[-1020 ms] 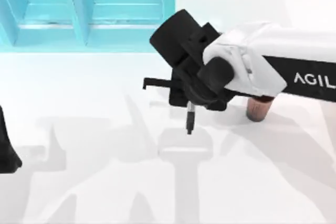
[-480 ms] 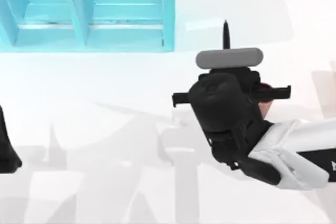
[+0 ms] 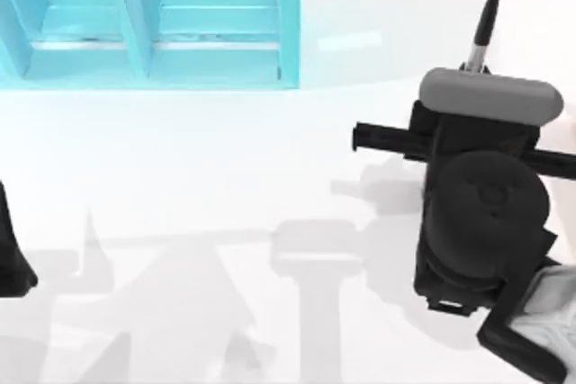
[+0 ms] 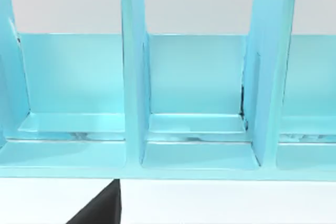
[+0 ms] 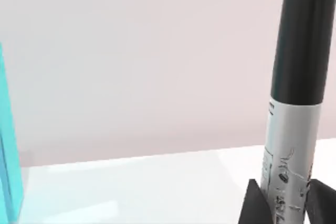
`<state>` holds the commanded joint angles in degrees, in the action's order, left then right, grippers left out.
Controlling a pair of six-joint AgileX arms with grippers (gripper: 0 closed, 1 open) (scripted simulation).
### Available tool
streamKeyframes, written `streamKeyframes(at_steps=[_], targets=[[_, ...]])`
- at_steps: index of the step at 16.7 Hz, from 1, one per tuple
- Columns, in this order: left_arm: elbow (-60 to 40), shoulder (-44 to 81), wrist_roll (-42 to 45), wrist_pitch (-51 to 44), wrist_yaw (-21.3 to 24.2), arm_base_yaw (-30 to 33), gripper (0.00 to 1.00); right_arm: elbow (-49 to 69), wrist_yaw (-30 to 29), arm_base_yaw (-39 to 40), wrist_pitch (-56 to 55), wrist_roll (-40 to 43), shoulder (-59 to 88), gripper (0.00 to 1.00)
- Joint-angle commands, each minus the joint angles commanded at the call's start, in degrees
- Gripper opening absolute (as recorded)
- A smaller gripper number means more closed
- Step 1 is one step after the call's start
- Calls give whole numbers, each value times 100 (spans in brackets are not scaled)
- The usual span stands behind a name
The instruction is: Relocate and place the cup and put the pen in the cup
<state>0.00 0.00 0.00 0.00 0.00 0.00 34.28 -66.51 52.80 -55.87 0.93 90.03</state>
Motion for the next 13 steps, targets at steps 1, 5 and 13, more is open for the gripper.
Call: streamKeyframes(at_steps=[1, 5, 13], targets=[[0, 0, 0, 0, 0, 0, 100, -56, -98, 10, -107, 95, -112, 0], [0, 0, 0, 0, 0, 0, 100, -98, -182, 17, -174, 168, -217, 0], [0, 0, 0, 0, 0, 0, 100, 62, 346, -529, -474, 115, 324, 0]])
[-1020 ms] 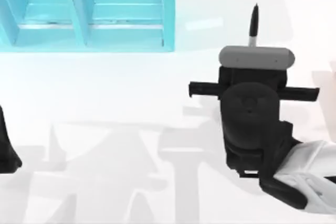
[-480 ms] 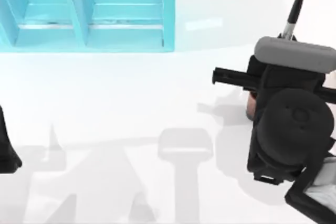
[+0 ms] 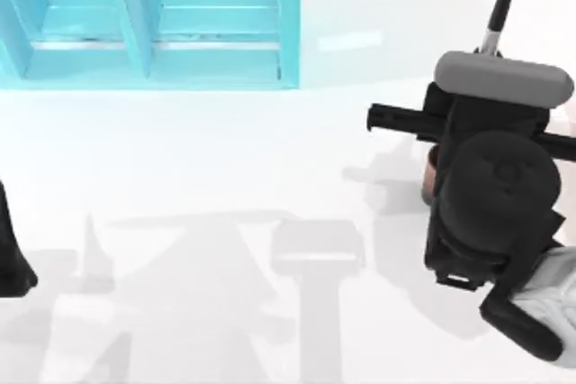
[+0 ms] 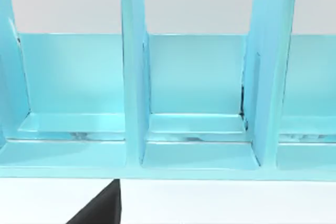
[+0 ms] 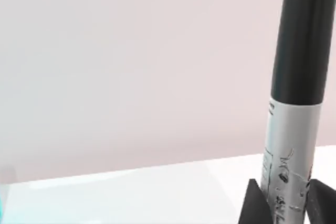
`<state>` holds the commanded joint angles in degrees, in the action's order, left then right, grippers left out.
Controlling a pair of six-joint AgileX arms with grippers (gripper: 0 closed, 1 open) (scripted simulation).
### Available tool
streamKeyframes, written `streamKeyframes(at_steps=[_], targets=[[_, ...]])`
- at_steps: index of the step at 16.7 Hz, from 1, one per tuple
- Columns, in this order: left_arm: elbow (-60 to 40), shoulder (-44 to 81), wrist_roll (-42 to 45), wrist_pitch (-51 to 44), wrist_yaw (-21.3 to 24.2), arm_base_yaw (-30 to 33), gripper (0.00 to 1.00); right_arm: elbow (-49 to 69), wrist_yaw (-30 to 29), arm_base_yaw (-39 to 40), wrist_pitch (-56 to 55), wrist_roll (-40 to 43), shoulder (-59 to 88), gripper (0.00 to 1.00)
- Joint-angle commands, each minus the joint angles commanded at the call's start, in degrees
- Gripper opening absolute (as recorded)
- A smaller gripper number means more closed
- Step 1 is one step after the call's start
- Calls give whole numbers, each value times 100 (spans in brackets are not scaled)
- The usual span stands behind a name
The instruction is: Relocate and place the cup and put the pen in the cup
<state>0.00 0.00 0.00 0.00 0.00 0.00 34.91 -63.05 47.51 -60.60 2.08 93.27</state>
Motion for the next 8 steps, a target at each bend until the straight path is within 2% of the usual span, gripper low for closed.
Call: streamKeyframes(at_steps=[6, 8], targets=[[0, 0, 0, 0, 0, 0, 100, 70, 216, -209, -134, -27, 183, 0], [0, 0, 0, 0, 0, 0, 100, 70, 216, -209, -134, -27, 183, 15]])
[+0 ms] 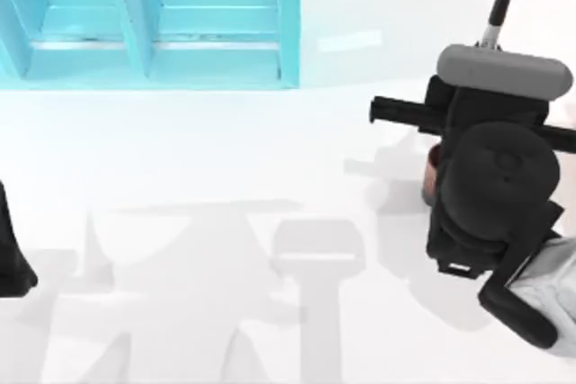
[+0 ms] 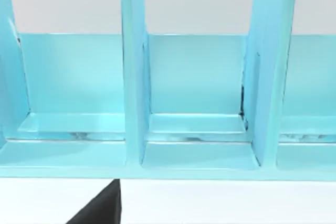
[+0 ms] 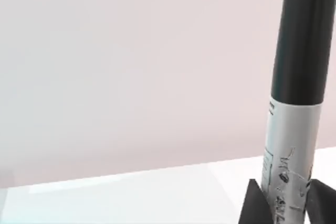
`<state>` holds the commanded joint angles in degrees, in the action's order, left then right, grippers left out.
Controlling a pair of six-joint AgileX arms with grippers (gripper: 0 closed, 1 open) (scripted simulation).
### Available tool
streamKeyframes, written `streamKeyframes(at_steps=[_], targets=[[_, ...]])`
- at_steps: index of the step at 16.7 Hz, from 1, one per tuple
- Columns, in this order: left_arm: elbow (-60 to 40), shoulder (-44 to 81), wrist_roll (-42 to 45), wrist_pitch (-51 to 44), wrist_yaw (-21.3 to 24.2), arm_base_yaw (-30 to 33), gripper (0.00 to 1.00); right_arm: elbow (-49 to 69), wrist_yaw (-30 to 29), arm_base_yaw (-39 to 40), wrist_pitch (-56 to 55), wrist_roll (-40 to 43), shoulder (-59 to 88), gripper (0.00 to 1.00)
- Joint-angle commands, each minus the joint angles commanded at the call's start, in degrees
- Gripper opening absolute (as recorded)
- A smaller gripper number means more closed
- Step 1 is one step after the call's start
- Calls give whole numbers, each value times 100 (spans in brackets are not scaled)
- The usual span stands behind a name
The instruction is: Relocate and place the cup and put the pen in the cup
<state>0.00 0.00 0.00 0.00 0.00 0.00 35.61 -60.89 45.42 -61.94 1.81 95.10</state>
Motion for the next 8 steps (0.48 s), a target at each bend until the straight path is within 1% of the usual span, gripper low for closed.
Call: streamKeyframes(at_steps=[8], targets=[[0, 0, 0, 0, 0, 0, 100, 0, 0, 0, 0, 0, 0, 75]])
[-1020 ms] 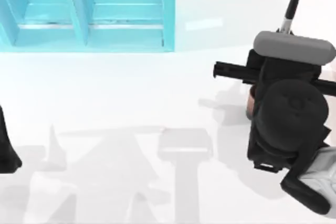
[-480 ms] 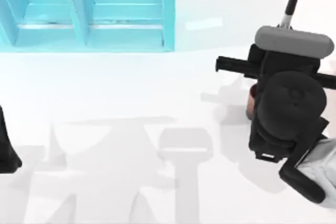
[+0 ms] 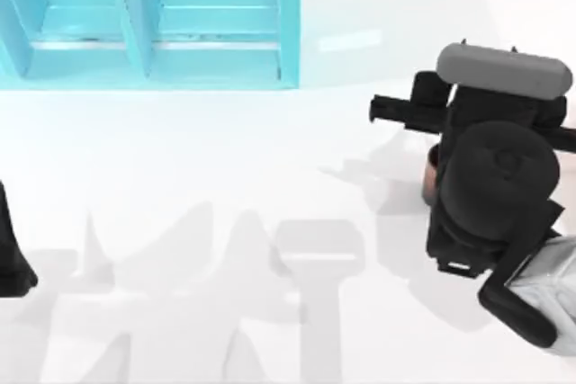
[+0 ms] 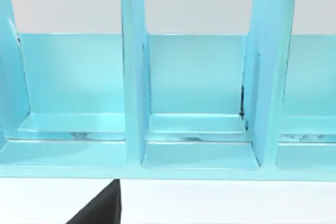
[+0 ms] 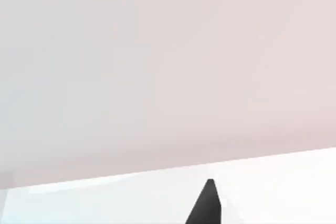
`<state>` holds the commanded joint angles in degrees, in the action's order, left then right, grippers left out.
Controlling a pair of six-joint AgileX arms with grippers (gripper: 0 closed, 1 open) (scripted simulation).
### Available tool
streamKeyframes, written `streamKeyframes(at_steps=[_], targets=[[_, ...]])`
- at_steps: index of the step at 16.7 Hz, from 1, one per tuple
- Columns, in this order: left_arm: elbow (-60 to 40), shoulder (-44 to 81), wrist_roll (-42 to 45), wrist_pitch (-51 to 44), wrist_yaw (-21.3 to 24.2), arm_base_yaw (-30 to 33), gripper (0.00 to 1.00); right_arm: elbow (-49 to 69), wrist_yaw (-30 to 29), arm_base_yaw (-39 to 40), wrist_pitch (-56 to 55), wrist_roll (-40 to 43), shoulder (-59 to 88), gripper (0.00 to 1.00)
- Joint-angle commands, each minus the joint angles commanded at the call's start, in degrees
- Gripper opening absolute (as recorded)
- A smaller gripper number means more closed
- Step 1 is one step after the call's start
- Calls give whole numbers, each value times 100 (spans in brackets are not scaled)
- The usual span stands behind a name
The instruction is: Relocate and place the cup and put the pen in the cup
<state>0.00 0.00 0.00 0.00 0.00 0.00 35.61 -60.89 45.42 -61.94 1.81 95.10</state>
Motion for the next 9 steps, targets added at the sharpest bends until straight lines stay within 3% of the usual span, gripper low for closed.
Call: streamKeyframes(at_steps=[3, 9], targets=[[0, 0, 0, 0, 0, 0, 100, 0, 0, 0, 0, 0, 0, 98], [0, 0, 0, 0, 0, 0, 100, 0, 0, 0, 0, 0, 0, 100]])
